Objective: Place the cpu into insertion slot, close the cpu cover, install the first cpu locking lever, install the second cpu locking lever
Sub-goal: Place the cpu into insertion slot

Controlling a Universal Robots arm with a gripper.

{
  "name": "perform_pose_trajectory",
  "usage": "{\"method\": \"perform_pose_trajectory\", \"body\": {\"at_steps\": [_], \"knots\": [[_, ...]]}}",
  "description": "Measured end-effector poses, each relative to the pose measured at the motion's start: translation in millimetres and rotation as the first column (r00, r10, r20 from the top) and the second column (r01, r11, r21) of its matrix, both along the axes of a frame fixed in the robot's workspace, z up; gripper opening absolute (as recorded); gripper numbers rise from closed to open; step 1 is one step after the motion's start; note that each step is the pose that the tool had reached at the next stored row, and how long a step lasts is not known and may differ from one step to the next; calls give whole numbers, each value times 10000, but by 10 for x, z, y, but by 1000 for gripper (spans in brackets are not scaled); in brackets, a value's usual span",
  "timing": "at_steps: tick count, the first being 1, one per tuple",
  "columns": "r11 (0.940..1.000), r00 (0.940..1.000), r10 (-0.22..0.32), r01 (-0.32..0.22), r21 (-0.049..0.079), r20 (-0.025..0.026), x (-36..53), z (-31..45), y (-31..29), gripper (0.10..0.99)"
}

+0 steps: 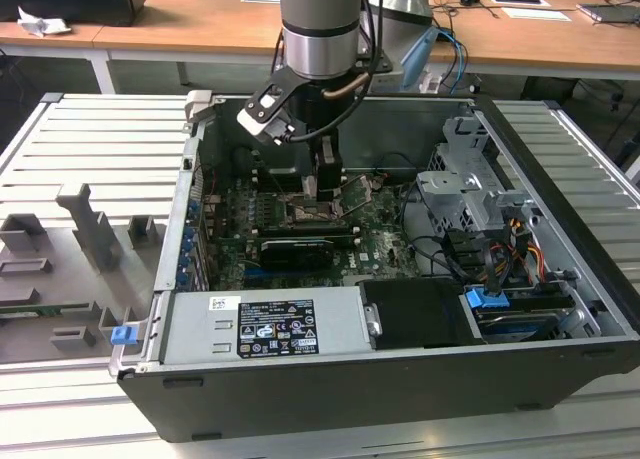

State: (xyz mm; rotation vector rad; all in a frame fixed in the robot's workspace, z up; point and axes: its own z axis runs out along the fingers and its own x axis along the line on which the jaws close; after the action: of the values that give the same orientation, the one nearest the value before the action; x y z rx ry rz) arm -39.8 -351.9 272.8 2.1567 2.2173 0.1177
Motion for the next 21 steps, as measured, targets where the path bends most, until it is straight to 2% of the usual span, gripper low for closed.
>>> {"method": "perform_pose_trajectory", "body": {"at_steps": [4, 16, 21], "knots": [[10000, 10000, 1, -1, 14, 1, -2, -87, 23, 525], [10000, 10000, 0, 0, 15, 2, -3, -143, 28, 525], [10000, 10000, 0, 0, 12, 1, -5, -183, 50, 525]]}}
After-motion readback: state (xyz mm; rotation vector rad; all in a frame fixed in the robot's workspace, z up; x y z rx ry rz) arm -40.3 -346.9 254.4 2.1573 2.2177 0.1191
